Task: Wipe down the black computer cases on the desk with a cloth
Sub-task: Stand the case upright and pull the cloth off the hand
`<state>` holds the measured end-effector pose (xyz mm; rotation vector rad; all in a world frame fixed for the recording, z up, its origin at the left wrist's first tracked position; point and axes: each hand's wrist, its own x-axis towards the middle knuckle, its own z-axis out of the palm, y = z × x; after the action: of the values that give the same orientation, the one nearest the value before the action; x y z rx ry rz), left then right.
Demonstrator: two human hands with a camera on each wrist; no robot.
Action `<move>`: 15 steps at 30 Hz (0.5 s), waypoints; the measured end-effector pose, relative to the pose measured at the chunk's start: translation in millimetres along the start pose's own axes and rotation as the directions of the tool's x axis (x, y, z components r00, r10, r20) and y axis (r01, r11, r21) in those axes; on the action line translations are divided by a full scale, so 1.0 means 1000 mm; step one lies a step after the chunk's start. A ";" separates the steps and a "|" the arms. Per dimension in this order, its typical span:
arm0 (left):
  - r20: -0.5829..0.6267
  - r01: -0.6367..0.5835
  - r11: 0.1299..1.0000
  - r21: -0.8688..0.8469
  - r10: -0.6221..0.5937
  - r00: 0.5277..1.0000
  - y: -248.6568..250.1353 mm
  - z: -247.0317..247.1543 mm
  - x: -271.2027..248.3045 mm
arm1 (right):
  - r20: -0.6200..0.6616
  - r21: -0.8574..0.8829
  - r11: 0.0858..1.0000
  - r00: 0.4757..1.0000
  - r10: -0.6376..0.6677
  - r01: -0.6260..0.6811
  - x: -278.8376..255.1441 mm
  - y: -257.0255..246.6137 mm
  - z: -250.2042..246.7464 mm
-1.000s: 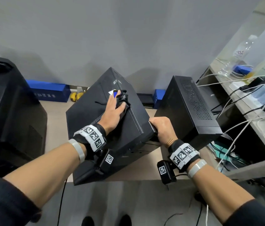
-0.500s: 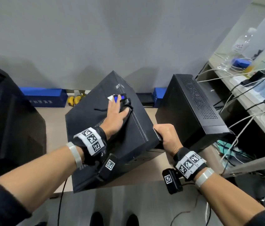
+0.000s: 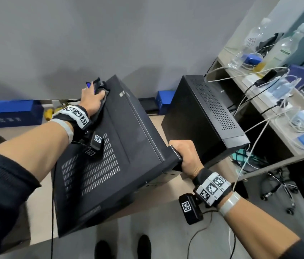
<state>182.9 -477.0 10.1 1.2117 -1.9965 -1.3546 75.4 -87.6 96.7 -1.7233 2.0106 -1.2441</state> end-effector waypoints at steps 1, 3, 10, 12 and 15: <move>-0.025 0.030 0.999 0.044 -0.029 0.999 -0.018 -0.002 -0.001 | -0.007 0.016 1.000 1.000 0.023 -0.022 0.000 0.001 0.000; -0.081 0.077 0.995 0.069 -0.072 0.994 -0.035 -0.010 -0.022 | -0.018 0.061 0.995 0.997 0.076 -0.075 0.001 0.004 0.001; -0.065 0.049 0.998 -0.031 -0.051 0.997 -0.004 0.004 -0.111 | 0.019 -0.017 1.000 1.000 0.016 -0.016 0.000 0.016 0.006; -0.013 -0.050 0.993 -0.110 0.049 0.999 0.039 0.020 -0.147 | 0.015 -0.032 0.998 0.998 0.057 -0.056 -0.001 0.026 0.012; 0.095 -0.140 0.975 -0.172 0.158 0.983 0.080 0.042 -0.196 | -0.008 -0.032 0.997 0.998 0.065 -0.065 -0.003 0.030 0.017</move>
<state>220.4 -278.6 86.6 0.9129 -1.9596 -1.5038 65.8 -94.3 63.6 -1.6561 2.0841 -1.2057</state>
